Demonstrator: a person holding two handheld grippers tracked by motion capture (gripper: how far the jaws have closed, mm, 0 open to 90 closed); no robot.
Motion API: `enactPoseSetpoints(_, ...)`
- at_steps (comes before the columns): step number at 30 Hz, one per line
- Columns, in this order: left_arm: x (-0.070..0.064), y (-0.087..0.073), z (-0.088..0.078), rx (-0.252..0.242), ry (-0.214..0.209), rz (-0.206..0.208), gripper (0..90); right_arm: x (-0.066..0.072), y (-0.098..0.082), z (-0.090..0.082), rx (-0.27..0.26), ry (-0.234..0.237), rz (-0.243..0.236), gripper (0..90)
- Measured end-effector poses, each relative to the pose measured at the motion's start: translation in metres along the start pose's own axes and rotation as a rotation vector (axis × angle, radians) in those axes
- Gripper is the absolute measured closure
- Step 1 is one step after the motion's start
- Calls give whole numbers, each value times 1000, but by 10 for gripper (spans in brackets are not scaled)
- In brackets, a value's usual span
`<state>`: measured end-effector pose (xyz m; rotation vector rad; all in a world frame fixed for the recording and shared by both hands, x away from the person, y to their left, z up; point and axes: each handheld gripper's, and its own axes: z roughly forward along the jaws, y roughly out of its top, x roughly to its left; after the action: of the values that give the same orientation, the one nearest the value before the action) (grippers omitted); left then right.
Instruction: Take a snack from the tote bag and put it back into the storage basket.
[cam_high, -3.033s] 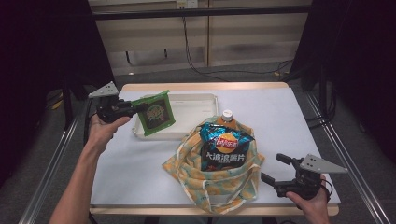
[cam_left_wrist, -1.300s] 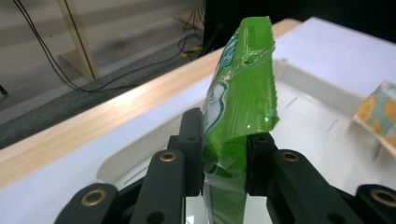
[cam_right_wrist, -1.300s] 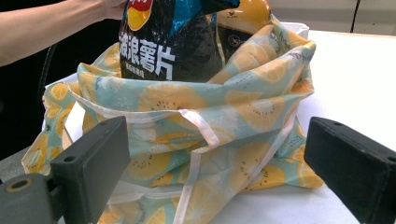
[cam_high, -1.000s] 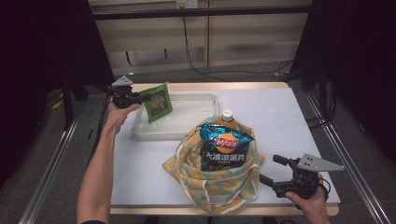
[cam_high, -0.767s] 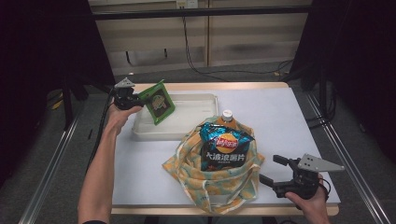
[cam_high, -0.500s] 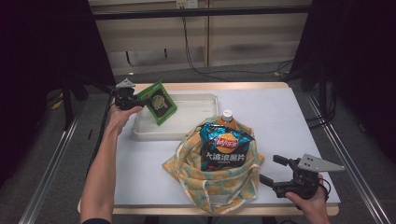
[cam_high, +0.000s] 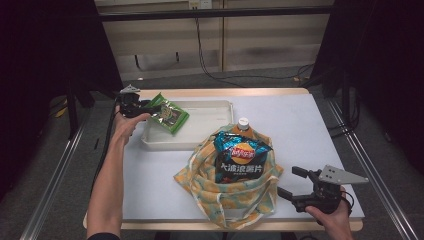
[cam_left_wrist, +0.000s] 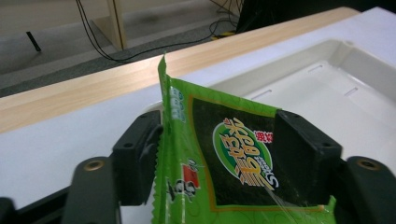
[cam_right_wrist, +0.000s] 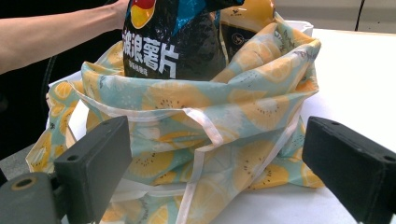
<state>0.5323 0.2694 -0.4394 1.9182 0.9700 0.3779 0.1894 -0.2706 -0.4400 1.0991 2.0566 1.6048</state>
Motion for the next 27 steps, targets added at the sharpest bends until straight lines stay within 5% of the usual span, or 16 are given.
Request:
enactPoseSetpoints(11,-7,9,-22,-47,11,-4,311,0,0,0,2,2,0,81)
enactPoseSetpoints(13,-12,12,-29,-63,-7,-3,377,0,0,0,1,0,-3,81)
enactPoseSetpoints(21,-39,11,-30,-49,-159,28,878,1,0,0,2,-1,-1,84)
enactPoseSetpoints(27,-57,5,-19,39,-218,55,900,0,0,-1,1,-7,-4,85)
